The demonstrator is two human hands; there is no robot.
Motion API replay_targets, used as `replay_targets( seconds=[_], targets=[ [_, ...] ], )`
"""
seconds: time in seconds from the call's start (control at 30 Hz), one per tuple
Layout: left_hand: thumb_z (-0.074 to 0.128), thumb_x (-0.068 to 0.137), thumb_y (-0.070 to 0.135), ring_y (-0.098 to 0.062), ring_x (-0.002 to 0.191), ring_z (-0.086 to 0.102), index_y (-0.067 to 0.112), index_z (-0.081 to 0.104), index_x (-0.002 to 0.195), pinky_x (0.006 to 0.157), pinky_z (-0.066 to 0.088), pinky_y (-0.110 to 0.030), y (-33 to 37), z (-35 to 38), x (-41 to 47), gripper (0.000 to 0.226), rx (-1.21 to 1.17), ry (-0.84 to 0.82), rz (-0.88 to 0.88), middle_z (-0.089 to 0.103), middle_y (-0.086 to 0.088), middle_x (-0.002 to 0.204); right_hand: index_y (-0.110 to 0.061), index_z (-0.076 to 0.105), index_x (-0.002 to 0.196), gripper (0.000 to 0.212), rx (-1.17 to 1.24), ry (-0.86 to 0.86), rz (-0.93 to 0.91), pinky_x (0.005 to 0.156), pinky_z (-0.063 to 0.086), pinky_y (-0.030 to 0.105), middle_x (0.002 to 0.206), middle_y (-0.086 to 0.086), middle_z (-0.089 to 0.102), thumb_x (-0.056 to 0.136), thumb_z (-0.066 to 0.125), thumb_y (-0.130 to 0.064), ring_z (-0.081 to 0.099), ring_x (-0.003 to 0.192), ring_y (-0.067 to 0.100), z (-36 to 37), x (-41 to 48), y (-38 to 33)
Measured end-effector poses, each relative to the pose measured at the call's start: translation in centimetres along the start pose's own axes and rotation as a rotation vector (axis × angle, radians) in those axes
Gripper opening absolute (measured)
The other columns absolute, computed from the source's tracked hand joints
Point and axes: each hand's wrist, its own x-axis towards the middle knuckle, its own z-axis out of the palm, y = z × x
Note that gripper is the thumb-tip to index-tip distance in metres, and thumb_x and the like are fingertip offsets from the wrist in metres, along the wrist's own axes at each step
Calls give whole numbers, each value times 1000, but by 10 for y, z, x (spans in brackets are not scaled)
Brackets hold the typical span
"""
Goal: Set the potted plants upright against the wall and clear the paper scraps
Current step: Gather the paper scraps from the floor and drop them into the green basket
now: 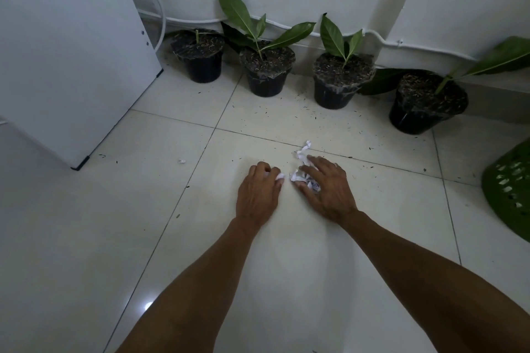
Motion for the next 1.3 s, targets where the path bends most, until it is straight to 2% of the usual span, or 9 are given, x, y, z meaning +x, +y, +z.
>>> replay_targets(
  seconds=[0.17, 0.4, 0.53, 0.73, 0.83, 0.93, 1.03, 1.13, 1.3],
  targets=[
    [53, 88, 20, -26, 80, 52, 14, 56, 89, 69, 44, -39, 0, 1, 0, 7, 19, 72, -37, 55, -3, 91, -12, 71, 93, 27, -30, 163, 3, 96, 47, 49, 112, 7, 72, 87, 66, -38, 66, 107, 29, 6, -1, 1],
    [59, 72, 43, -22, 107, 53, 21, 60, 110, 94, 35, -41, -5, 1, -5, 44, 110, 139, -108, 60, 1, 115, -43, 46, 141, 68, -190, -115, 120, 115, 22, 61, 159, -2, 34, 83, 40, -78, 28, 148, 28, 4, 14, -6],
    [51, 79, 66, -23, 116, 53, 30, 62, 121, 92, 35, -42, -10, -2, -8, 56, 187, 15, -120, 58, 0, 128, -27, 63, 123, 43, -173, -157, 112, 109, 31, 56, 142, 0, 56, 96, 43, -53, 45, 136, 29, 6, 20, -10],
    [55, 87, 49, -25, 114, 55, 26, 64, 114, 87, 40, -40, -13, -7, -8, 37, 68, -7, -104, 59, -1, 125, -13, 71, 88, 13, -165, 88, 55, 111, 31, 54, 106, 4, 73, 88, 61, -21, 68, 102, 25, -5, -3, -7],
    [55, 83, 59, -25, 124, 51, 26, 58, 128, 96, 37, -43, -18, -10, -12, 56, 125, 36, -118, 54, -3, 137, -21, 67, 109, 33, -168, 101, 36, 116, 24, 53, 127, 4, 66, 85, 61, -43, 61, 119, 22, -15, -14, 4],
    [48, 74, 79, -30, 140, 37, 29, 45, 144, 109, 27, -51, -19, -12, -15, 85, 234, 50, -210, 40, -11, 152, -33, 47, 142, 72, -211, -31, 131, 118, 18, 57, 159, 6, 34, 82, 49, -71, 32, 146, 27, -24, -19, 13],
    [40, 71, 88, -38, 147, 24, 34, 24, 155, 115, 20, -56, -16, -7, -11, 101, 191, -72, -276, 28, -17, 158, -40, 29, 152, 85, -204, -165, 242, 119, 12, 59, 167, 5, 12, 79, 34, -84, 13, 153, 31, -23, -18, 21],
    [37, 76, 85, -35, 150, 15, 39, 11, 156, 119, 17, -51, -12, 2, -3, 96, 91, -171, -190, 20, -17, 162, -38, 28, 153, 91, -114, -212, 284, 122, 12, 58, 166, 3, 14, 77, 28, -87, 13, 153, 29, -17, -16, 20],
    [35, 89, 73, -25, 143, 33, 44, 26, 152, 106, 34, -43, -7, 10, 19, 70, 107, -167, 67, 30, -7, 159, -35, 40, 148, 79, -234, -138, 244, 115, 25, 60, 160, 9, 32, 84, 22, -77, 33, 145, 34, -10, -8, 16]
  ],
)
